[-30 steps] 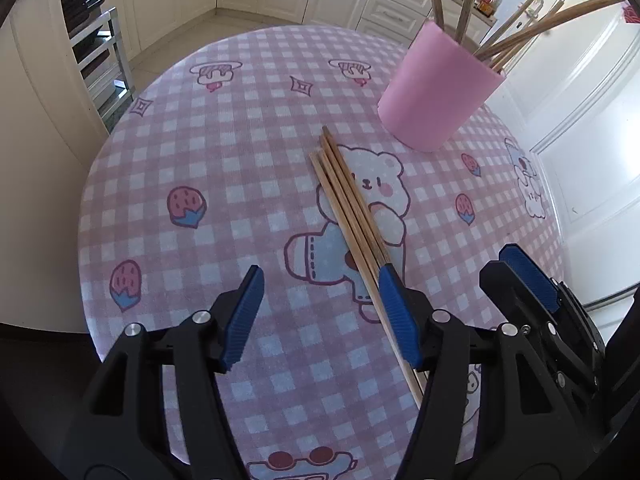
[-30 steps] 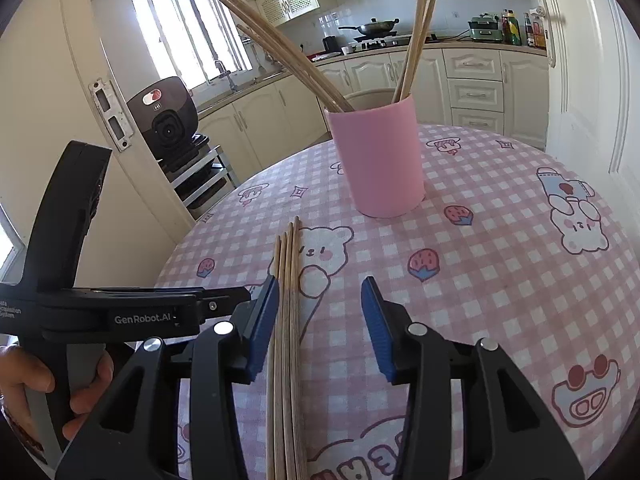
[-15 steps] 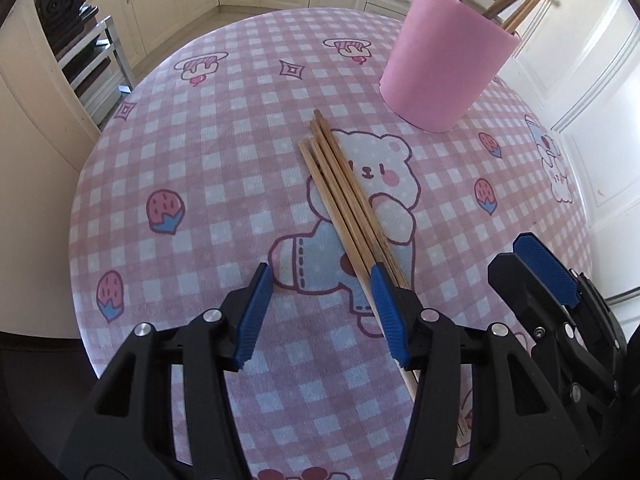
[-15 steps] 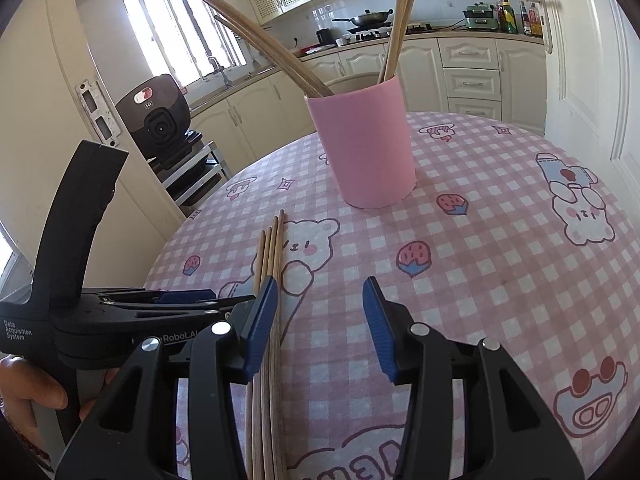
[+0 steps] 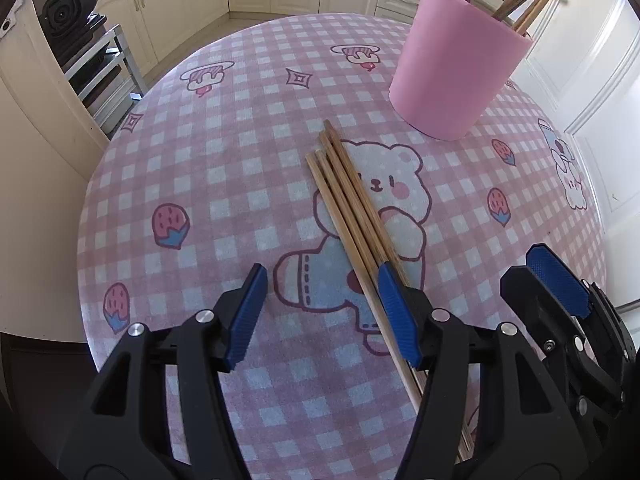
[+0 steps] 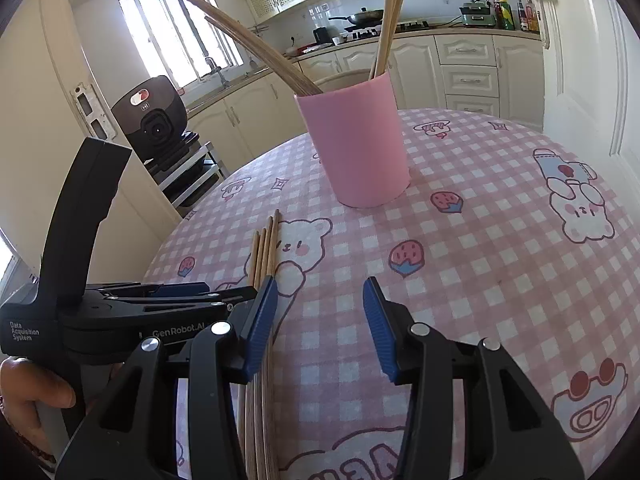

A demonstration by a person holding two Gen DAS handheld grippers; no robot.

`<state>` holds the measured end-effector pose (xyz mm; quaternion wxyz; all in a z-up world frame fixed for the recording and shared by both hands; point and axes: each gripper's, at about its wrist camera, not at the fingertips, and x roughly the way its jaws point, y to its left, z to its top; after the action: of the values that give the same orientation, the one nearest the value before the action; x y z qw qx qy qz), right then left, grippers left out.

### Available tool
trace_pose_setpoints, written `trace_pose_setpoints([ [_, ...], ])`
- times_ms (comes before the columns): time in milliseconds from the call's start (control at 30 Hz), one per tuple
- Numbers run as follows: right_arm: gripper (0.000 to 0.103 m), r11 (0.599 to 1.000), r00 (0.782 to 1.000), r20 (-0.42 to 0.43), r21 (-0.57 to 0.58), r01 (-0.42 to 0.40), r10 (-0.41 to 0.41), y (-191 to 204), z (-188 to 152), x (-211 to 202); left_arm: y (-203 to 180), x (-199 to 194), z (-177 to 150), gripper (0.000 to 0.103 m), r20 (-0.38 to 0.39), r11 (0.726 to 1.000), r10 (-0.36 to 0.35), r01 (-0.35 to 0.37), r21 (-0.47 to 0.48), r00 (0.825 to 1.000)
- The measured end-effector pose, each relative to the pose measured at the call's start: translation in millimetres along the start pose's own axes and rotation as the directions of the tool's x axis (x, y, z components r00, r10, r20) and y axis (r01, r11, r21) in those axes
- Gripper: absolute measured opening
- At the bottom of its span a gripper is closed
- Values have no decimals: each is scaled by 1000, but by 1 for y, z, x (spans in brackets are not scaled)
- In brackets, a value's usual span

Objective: Organize utensils
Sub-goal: 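Move the left tool back over the chopstick pile while the right tool returns beside it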

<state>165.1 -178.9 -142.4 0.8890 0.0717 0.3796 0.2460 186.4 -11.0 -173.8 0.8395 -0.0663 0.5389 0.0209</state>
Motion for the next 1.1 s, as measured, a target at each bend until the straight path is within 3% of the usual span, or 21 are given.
trace_pose_setpoints([
  [467,45,1000,1000,3,3,1,-1,2,1,-2,-1,-2,-3,60,8,1000,31,-31,4,999],
  [533,46,1000,1000,6,-1,0,0,2,1,-2,0,-2,-5,66,11,999,41,-41,5,999],
  [1100,47,1000,1000,8,9,6,-6,-1,1,-3,2,0,-3,72,17,998,64,-64,-6,998],
])
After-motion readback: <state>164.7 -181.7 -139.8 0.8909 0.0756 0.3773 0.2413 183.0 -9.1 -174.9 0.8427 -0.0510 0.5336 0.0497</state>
